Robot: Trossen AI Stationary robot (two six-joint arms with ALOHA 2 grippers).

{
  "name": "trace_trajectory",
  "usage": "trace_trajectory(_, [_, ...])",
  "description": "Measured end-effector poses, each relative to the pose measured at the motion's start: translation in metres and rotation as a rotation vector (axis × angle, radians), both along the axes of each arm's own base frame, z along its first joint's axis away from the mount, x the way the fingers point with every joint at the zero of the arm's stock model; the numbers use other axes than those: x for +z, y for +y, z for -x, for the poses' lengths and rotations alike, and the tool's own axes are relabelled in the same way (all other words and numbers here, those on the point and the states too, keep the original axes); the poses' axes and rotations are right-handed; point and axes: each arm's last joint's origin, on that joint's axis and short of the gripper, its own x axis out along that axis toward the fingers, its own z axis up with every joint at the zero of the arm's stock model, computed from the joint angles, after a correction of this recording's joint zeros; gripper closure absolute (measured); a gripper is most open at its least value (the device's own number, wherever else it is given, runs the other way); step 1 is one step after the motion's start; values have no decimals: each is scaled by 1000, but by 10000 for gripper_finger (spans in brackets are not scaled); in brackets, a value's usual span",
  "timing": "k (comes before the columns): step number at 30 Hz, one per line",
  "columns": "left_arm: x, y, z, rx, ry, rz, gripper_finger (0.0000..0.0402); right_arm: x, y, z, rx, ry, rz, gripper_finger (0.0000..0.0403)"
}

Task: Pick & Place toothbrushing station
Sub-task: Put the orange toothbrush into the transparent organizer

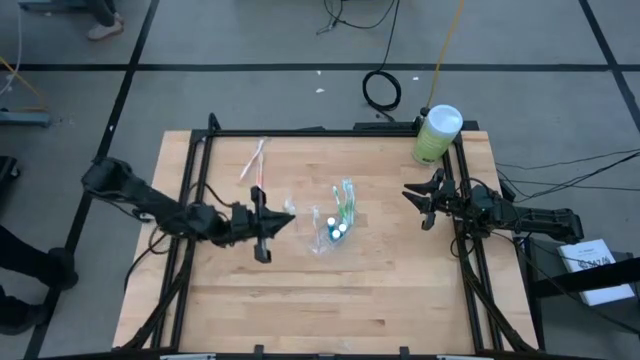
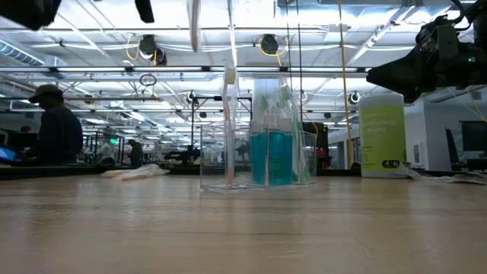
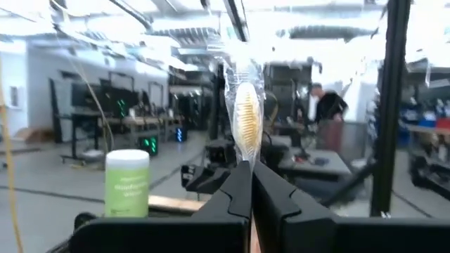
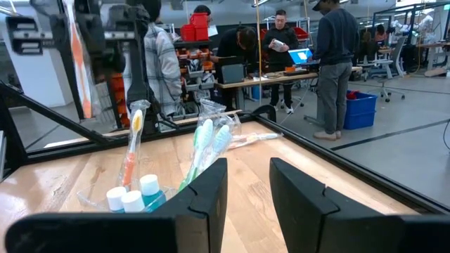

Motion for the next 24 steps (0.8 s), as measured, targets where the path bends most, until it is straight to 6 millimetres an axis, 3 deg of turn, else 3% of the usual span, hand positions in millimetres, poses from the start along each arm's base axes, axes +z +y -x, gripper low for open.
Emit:
trace_trajectory(11, [-55, -9, -25, 45, -51, -22, 401, 0, 0, 0, 0, 0, 0, 305])
trace_trajectory(24, [-76, -9, -34, 24, 2, 54, 401, 0, 0, 0, 0, 0, 0, 305])
